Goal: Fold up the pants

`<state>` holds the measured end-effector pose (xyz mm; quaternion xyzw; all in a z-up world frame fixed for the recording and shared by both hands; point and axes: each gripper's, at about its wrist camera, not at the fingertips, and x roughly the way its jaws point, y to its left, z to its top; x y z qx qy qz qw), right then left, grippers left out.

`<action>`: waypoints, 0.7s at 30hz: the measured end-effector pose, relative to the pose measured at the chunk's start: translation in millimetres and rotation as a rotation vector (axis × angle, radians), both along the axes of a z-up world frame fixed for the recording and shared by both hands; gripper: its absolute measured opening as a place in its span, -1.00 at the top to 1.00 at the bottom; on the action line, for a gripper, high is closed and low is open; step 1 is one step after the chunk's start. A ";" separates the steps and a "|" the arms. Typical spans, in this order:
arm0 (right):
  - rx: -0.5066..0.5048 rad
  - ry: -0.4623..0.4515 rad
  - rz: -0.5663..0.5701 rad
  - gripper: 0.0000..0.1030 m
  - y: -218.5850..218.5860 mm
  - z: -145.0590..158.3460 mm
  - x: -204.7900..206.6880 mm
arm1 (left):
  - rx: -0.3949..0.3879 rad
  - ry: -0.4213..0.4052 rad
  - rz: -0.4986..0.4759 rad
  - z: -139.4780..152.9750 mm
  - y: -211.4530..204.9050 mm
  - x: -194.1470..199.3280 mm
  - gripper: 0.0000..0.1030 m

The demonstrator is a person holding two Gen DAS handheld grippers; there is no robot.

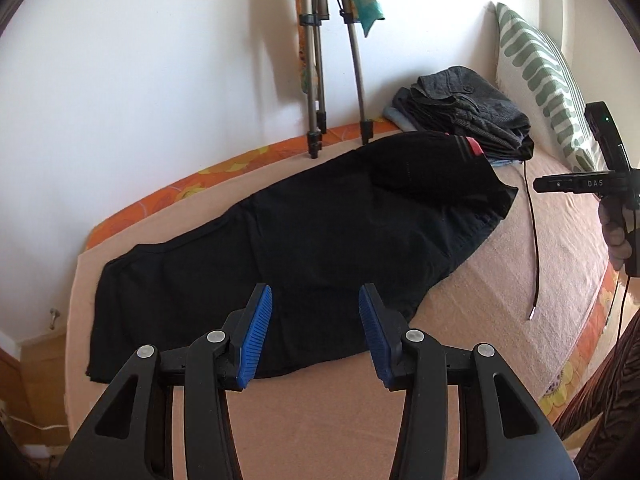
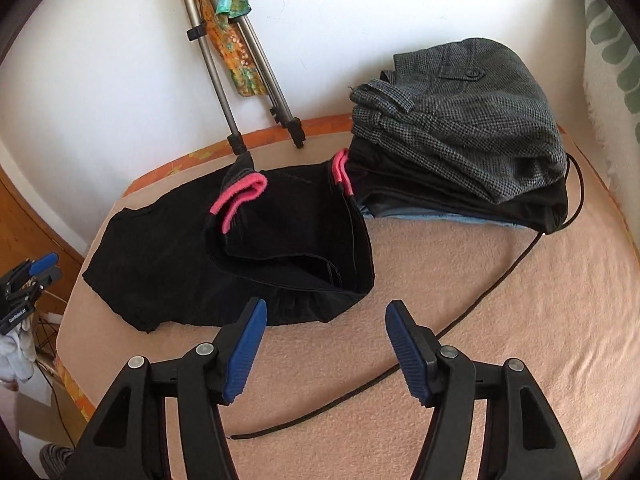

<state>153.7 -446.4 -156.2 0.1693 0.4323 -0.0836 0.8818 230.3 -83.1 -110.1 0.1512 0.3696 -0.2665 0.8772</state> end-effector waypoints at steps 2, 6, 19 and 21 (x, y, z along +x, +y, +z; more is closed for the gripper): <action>0.013 -0.050 0.035 -0.27 5.1 3.1 4.0 | -0.027 0.043 -0.022 -14.7 -19.7 -9.3 0.14; 0.168 -0.155 0.132 -0.32 13.8 23.6 26.2 | -0.040 0.078 -0.015 -42.4 -42.8 -16.5 0.14; -0.061 0.097 0.260 0.70 37.5 3.5 146.3 | 0.037 0.128 -0.049 -74.1 -66.0 3.1 0.14; -0.214 0.119 0.261 0.75 33.1 9.0 161.4 | 0.041 0.139 -0.053 -77.8 -64.9 4.8 0.14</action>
